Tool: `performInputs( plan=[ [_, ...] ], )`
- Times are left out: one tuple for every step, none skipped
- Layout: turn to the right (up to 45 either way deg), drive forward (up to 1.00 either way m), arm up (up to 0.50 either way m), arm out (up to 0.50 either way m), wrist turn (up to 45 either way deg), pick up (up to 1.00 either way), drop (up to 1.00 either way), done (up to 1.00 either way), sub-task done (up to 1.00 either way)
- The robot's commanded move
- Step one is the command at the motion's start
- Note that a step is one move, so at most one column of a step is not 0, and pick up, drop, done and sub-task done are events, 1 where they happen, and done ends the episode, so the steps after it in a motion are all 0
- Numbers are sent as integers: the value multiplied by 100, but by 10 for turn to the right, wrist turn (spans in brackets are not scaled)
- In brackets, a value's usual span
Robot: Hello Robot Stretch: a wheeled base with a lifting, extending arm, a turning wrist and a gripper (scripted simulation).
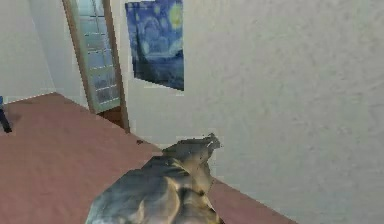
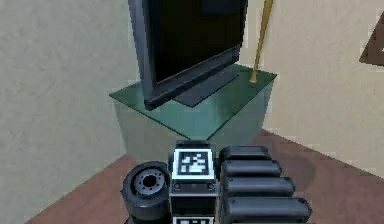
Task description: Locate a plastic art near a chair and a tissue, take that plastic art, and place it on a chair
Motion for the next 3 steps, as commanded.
performInputs(
  plan=[
    [-450, 0, 0, 0, 0, 0, 0, 0, 0],
    [-60, 0, 0, 0, 0, 0, 0, 0, 0],
    [0, 100, 0, 0, 0, 0, 0, 0, 0]
  ],
)
